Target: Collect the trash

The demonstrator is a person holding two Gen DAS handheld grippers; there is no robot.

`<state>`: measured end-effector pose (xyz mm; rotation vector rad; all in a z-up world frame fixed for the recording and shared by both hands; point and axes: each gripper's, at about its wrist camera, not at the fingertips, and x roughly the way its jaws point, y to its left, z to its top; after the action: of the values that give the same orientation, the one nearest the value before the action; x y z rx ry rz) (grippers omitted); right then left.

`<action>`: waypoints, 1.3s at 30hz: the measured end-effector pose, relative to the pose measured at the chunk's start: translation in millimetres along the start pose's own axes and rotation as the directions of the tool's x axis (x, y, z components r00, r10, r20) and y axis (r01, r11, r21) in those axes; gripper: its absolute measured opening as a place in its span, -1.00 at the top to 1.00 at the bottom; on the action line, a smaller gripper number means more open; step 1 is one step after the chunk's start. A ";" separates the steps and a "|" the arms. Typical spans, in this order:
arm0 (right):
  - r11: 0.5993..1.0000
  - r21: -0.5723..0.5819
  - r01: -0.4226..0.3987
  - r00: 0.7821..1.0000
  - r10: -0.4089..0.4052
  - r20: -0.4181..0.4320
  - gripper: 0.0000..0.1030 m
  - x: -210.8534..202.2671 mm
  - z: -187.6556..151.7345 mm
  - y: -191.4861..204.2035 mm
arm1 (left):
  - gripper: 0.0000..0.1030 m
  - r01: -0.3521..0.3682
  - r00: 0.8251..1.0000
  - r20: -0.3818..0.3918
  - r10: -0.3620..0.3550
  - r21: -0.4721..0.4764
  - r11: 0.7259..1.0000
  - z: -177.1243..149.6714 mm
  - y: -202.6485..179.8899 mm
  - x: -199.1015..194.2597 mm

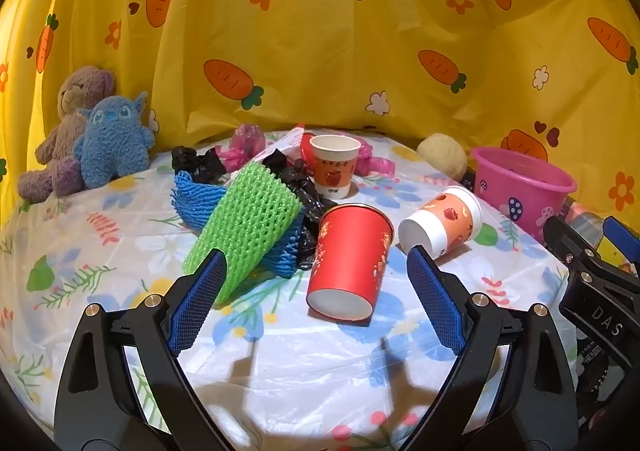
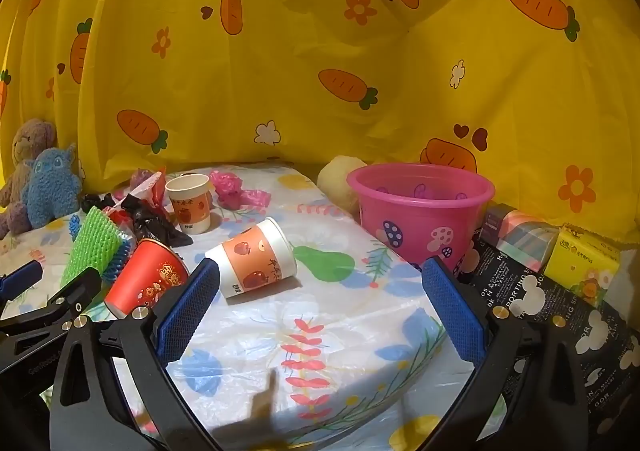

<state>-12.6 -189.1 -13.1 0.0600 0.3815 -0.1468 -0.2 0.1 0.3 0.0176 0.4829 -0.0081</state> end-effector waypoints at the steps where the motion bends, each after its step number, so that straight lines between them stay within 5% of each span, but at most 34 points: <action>1: 1.000 -0.002 0.000 1.000 0.000 0.010 -0.90 -0.7 0.0 0.1 | -0.75 0.000 1.000 0.004 0.000 -0.006 1.000 -0.1 0.6 -0.3; 39: 1.000 -0.003 -0.017 1.000 0.017 0.006 -0.90 4.9 1.0 3.1 | -0.75 0.003 1.000 0.007 -0.003 -0.019 1.000 0.0 4.8 1.0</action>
<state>-7.2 -186.7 -14.0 0.0598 0.3754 -0.1299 0.8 4.9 0.0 -0.0018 0.4765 -0.0068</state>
